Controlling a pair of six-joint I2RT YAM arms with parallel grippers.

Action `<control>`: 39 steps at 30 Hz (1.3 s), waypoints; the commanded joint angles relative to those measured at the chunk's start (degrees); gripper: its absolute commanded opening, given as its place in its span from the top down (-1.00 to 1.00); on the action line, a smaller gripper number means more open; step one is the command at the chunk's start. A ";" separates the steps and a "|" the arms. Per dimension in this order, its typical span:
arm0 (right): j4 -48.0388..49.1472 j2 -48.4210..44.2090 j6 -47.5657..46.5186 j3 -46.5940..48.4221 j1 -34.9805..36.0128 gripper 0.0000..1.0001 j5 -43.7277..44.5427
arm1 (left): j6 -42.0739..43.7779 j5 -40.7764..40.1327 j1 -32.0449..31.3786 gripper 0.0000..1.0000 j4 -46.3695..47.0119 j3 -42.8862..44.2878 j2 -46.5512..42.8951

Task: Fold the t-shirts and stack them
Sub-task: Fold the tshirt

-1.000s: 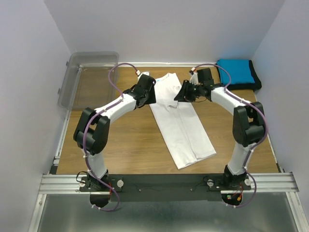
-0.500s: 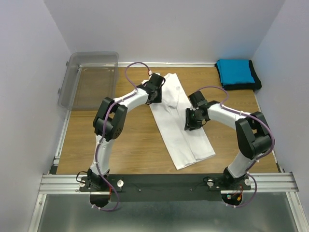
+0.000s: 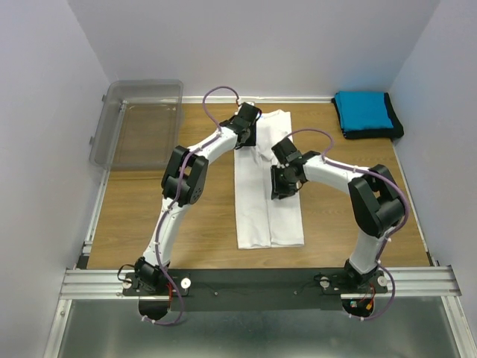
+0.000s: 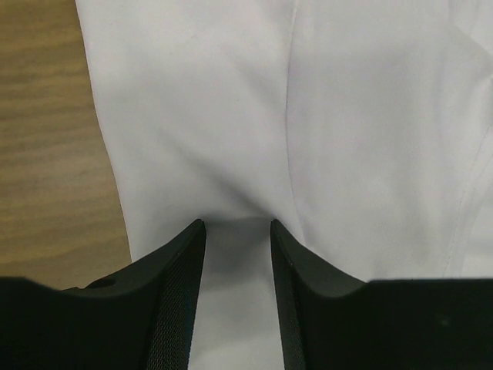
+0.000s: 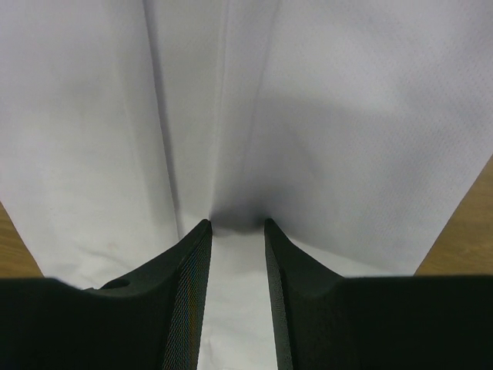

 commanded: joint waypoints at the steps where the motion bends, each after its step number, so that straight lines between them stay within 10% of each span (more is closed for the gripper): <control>1: -1.12 5.85 -0.84 4.09 0.36 0.17 6.81 | 1.58 1.40 2.66 0.05 -4.14 8.32 6.57; 15: -8.23 -6.00 1.77 3.50 0.27 -0.29 9.11 | -0.61 12.66 6.71 -0.78 6.75 -0.17 -11.68; 28: -13.51 -22.43 7.59 -16.45 0.44 -0.42 6.30 | -5.79 3.26 0.75 -0.80 2.37 -30.91 -42.60; 39: -12.81 -28.24 6.62 -24.36 0.44 -0.31 1.73 | -27.67 1.23 -15.60 -0.79 -4.13 -64.59 -61.70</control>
